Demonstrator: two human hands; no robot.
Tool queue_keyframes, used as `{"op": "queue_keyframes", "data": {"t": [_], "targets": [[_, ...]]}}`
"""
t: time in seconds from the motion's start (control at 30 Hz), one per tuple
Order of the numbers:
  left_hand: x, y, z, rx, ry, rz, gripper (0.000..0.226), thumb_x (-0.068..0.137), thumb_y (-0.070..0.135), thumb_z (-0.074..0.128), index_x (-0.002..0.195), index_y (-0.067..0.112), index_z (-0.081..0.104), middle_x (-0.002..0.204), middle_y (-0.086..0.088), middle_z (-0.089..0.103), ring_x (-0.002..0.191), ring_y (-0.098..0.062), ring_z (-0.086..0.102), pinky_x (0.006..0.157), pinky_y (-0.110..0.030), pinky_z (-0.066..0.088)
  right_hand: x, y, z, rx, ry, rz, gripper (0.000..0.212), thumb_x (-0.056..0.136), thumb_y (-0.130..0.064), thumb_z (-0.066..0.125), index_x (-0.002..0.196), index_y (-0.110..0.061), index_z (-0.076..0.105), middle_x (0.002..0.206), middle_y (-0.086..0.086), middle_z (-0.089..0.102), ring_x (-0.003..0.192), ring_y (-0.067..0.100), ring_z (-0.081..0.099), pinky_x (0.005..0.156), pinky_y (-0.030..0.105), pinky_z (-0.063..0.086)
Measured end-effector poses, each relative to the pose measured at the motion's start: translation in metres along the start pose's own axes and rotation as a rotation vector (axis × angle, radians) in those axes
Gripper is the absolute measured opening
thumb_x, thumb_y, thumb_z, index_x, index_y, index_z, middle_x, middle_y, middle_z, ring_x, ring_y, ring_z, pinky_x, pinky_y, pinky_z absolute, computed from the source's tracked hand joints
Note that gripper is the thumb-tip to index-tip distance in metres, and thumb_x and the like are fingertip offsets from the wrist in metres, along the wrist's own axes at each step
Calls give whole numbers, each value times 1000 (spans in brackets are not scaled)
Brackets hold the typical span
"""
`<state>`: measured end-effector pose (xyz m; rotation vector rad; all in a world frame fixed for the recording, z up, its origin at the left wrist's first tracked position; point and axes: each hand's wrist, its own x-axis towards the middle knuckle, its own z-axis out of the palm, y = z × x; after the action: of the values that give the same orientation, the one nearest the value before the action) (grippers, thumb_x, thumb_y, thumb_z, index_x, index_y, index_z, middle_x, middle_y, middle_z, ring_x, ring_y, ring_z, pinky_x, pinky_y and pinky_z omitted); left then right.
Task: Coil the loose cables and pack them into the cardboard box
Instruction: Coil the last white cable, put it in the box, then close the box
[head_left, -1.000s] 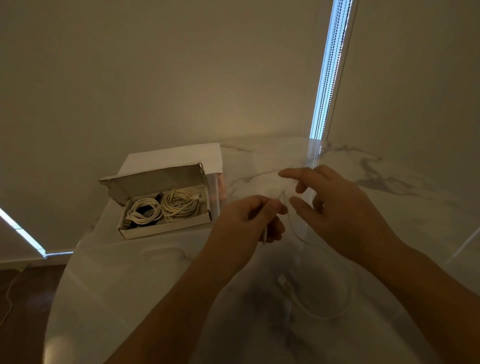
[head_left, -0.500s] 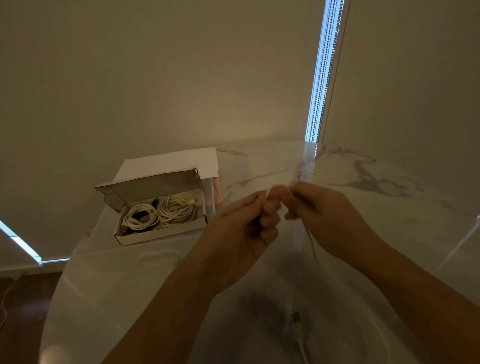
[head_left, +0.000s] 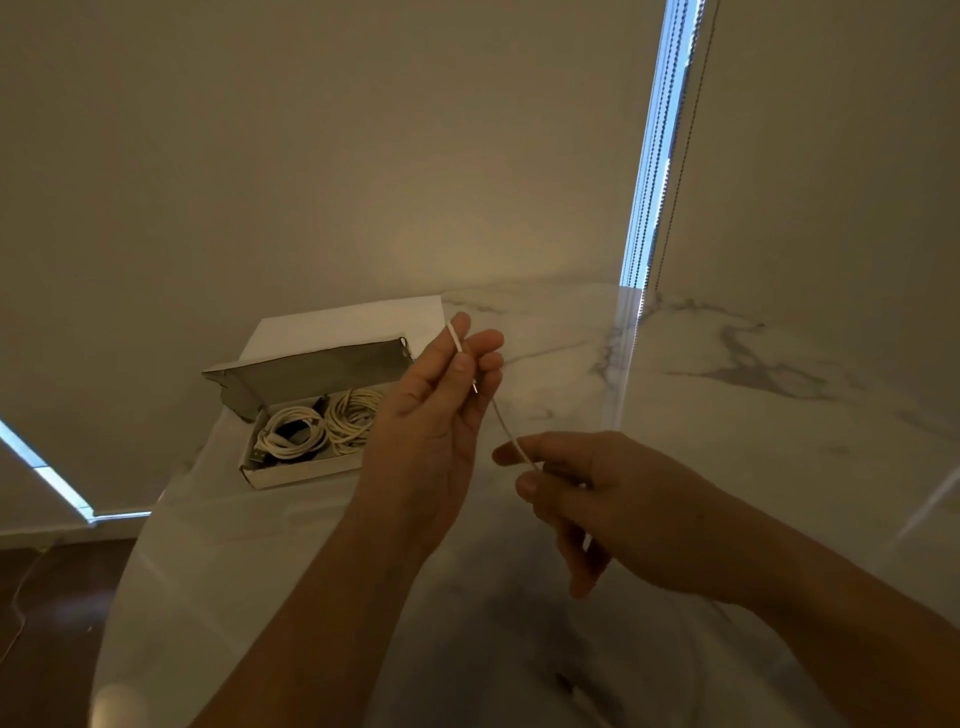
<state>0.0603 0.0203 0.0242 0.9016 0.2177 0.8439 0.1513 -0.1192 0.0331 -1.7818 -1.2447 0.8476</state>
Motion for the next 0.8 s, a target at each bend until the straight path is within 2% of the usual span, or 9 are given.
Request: {"op": "queue_keyframes", "data": {"t": [0.1, 0.2, 0.37, 0.43, 0.53, 0.57, 0.63, 0.73, 0.8], "targets": [[1, 1, -4, 343, 32, 215, 40, 104, 5, 44, 141, 17, 50, 110, 1, 75, 107, -13, 69, 90, -19, 52, -7, -6, 0, -141, -84, -2, 23, 103, -36, 45, 121, -44, 57, 68, -8, 60, 56, 7, 59, 57, 19, 51], [3, -2, -9, 713, 5, 419, 41, 106, 6, 42, 140, 28, 41, 110, 5, 71, 106, -7, 67, 90, -16, 50, -13, -10, -2, -460, -10, -151, 22, 102, -45, 38, 114, -43, 57, 87, -16, 64, 76, 3, 61, 70, 22, 51], [4, -8, -15, 962, -78, 449, 42, 108, 14, 37, 149, 23, 41, 108, 5, 68, 102, -11, 65, 89, -19, 50, -23, -23, -11, -474, 205, -360, 24, 99, -47, 38, 98, -38, 60, 76, -21, 62, 72, 0, 59, 64, 13, 43], [0, -8, -11, 1020, -141, 456, 38, 108, 17, 37, 139, 37, 47, 106, 6, 68, 102, -13, 65, 88, -18, 50, -23, -23, -16, -478, 297, -412, 24, 98, -48, 39, 96, -38, 61, 75, -22, 63, 67, -2, 58, 63, 12, 42], [-7, -8, -3, 1091, -201, 412, 38, 107, 19, 40, 105, 55, 50, 97, 27, 67, 99, 11, 60, 84, -4, 42, -20, -19, -23, -496, 410, -450, 25, 99, -47, 41, 98, -35, 64, 78, -11, 68, 66, 5, 62, 65, 21, 46], [-9, -10, -1, 1106, -210, 382, 35, 107, 20, 41, 102, 53, 52, 94, 28, 66, 94, 14, 60, 81, -3, 42, -19, -17, -26, -502, 452, -459, 25, 99, -46, 43, 98, -34, 65, 77, -8, 68, 65, 8, 62, 63, 23, 46], [-12, -15, 1, 1087, -243, 307, 26, 106, 21, 40, 110, 39, 60, 92, 14, 68, 89, 4, 63, 78, -8, 46, -18, -14, -30, -509, 534, -468, 23, 100, -44, 45, 97, -33, 65, 75, -6, 68, 63, 9, 61, 61, 22, 45], [-11, -17, 5, 1029, -300, 215, 33, 105, 16, 38, 115, 6, 67, 89, 0, 68, 81, -5, 63, 74, -13, 49, -14, -8, -36, -470, 648, -430, 29, 96, -48, 43, 100, -31, 66, 75, -5, 68, 63, 9, 60, 64, 23, 47], [-10, -17, 6, 1010, -317, 169, 34, 105, 11, 36, 116, -1, 66, 85, -3, 65, 77, -6, 60, 72, -13, 49, -11, -5, -40, -434, 711, -412, 32, 94, -50, 44, 101, -30, 68, 76, -7, 68, 67, 9, 59, 66, 16, 47]]}}
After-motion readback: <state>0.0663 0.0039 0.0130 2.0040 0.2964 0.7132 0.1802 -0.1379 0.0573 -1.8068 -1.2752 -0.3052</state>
